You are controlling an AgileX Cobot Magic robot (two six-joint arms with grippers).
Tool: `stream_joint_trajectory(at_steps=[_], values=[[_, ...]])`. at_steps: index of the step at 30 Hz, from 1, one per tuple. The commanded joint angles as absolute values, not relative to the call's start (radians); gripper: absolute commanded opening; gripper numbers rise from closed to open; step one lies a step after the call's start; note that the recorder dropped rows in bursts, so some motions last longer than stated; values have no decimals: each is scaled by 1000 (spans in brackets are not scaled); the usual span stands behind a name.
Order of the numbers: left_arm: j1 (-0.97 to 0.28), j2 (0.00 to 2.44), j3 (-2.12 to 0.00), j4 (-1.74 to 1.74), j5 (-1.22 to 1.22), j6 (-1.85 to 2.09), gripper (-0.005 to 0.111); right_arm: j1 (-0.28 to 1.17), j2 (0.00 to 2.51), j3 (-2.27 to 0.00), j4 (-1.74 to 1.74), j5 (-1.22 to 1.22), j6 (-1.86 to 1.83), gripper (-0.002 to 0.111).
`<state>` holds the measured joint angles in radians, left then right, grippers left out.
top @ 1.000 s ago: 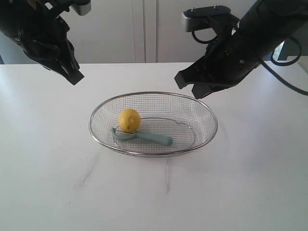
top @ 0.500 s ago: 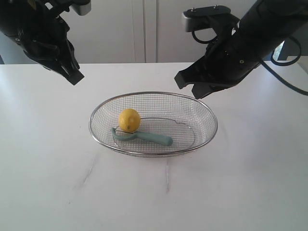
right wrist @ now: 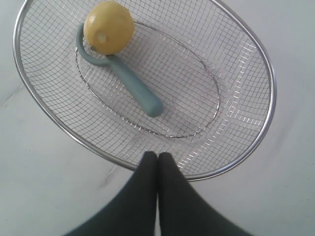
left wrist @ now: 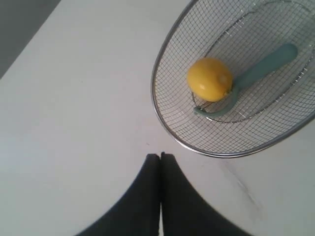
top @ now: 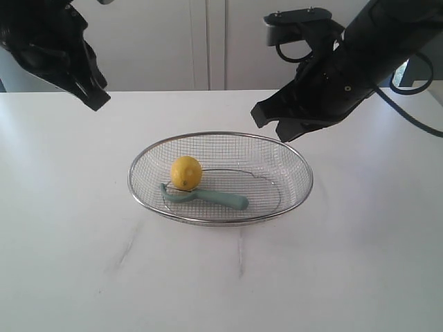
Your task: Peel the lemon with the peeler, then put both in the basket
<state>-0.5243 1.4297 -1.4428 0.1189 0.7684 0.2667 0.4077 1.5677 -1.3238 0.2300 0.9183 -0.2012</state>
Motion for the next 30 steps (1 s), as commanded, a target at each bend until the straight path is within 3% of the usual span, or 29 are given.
stream_joint_trajectory(at_steps=[1,14,23,30], values=[[-520,1329,-1441,114,777,266,0,408,1561,-1324,231,912,-199,0],[-514,927,-1441,114,777,266,0,408,1561,-1324,231,912,-199,0],[-324,701,-1441,113,777,266,0,408,1561,-1324,231,912,-199,0],[-311,653,-1441,115,777,266,0,408,1561,-1324,231,912,-199,0]])
